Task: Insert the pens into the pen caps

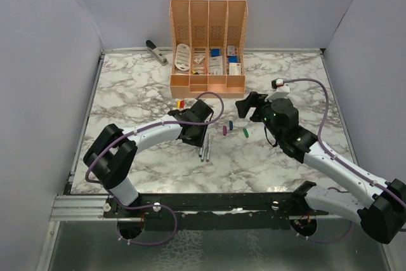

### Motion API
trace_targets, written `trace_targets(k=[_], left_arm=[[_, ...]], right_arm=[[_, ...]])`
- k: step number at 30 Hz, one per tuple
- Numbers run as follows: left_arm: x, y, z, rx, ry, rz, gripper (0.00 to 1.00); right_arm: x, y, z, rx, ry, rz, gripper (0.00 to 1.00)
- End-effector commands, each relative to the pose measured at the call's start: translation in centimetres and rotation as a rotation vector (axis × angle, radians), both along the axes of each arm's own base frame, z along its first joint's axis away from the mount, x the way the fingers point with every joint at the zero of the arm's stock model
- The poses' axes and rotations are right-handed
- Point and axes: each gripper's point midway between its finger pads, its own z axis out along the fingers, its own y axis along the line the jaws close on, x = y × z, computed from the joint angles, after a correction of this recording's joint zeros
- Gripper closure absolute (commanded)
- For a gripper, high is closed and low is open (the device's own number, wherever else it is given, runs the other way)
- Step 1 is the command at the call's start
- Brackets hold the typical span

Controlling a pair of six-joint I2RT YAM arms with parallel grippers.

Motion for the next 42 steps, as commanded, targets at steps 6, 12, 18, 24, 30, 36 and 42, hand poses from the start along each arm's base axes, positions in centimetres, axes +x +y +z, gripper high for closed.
trace_targets(k=[6, 12, 18, 24, 30, 36, 42], left_arm=[[0.8, -1.0, -0.2, 0.0, -0.019, -0.017, 0.65], [1.0, -1.1, -0.4, 0.005, -0.018, -0.024, 0.65], [1.1, -1.3, -0.5, 0.002, -0.019, -0.028, 0.65], [1.1, -1.1, -0.7, 0.015, -0.021, -0.028, 0.65], [1.4, -1.3, -0.7, 0.012, -0.027, -0.029, 0.64], [1.4, -1.4, -0.7, 0.006, -0.027, -0.031, 0.65], [1.2, -1.5, -1.8, 0.024, -0.001, -0.04, 0.65]], right_arm=[[-0.4, -0.5, 0.0, 0.016, 0.015, -0.013, 0.19], [-0.4, -0.4, 0.1, 0.021, 0.016, -0.011, 0.19], [-0.4, -0.2, -0.1, 0.028, 0.026, -0.005, 0.2], [-0.5, -0.1, -0.1, 0.031, 0.028, 0.001, 0.2], [-0.5, 0.0, 0.0, 0.033, 0.027, 0.006, 0.2], [-0.4, 0.1, 0.2, 0.03, 0.023, 0.005, 0.21], [-0.3, 0.1, 0.1, 0.029, 0.023, 0.004, 0.21]])
